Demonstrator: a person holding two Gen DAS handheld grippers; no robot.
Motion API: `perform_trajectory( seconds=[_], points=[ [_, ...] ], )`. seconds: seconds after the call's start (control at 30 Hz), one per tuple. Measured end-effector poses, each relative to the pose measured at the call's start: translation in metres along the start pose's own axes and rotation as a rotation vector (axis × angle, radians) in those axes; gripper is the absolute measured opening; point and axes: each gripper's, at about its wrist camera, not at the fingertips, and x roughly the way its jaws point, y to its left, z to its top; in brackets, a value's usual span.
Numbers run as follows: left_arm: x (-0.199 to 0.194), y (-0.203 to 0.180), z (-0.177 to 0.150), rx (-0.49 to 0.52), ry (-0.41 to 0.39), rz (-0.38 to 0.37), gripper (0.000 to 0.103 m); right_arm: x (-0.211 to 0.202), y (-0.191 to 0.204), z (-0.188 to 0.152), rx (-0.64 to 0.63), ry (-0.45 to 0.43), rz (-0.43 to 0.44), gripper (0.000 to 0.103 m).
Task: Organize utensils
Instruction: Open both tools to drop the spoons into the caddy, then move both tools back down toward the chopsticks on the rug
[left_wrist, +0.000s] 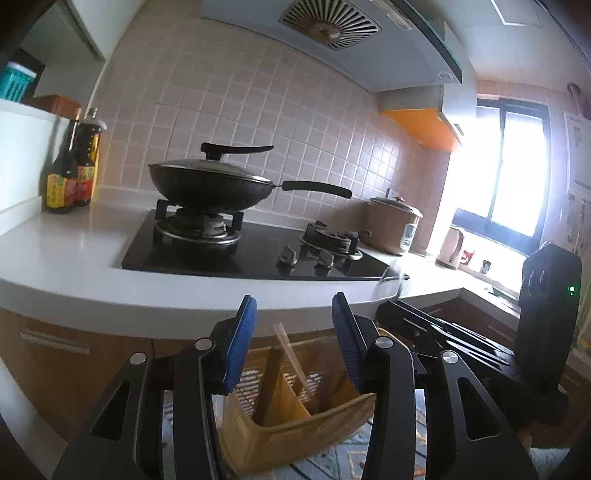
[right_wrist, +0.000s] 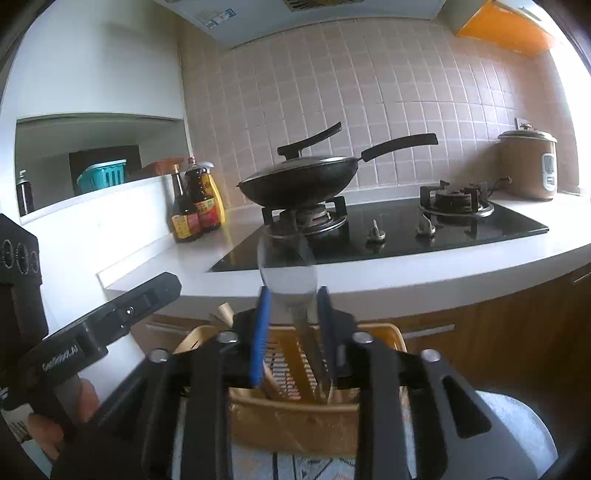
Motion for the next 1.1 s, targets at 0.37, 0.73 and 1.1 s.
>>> perform_trajectory(
  seconds=[0.37,0.73,1.1],
  points=[
    [-0.063,0.005,0.016,-0.089,0.037,-0.029,0.046,-0.067,-0.001,0.009,0.057,0.091,0.015,0.026],
    [-0.072,-0.016,-0.050,-0.102,0.473,-0.010,0.046,-0.063,-0.002,-0.053,0.160,0.662,0.045,0.026],
    [-0.060,0.001,-0.155,-0.229,0.707,-0.014,0.036,-0.029,0.014,-0.143,0.186,0.920,0.098,0.026]
  ],
)
